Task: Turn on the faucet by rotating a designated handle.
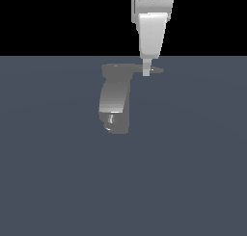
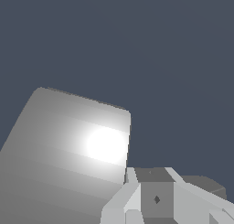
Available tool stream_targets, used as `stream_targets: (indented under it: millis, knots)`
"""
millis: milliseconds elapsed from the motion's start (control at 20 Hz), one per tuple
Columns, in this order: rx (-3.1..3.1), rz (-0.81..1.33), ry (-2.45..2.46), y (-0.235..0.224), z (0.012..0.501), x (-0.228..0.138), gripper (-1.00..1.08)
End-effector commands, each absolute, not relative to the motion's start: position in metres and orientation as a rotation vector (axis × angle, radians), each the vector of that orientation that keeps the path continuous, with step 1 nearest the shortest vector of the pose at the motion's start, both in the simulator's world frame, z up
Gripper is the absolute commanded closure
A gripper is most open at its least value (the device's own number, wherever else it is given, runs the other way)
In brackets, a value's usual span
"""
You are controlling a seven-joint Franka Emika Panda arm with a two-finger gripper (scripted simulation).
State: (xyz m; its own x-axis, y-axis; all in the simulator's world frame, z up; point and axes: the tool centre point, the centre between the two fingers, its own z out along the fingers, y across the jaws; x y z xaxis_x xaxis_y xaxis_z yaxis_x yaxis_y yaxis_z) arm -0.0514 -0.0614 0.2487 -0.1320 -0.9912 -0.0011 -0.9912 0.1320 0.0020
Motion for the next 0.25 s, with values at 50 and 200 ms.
stream_targets:
  millis: [50, 200]
  knots:
    - [2.041, 0.0, -2.388, -0.088, 0.249, -0.044, 1.08]
    - [2.039, 0.0, -2.39, -0.095, 0.249, -0.039, 1.08]
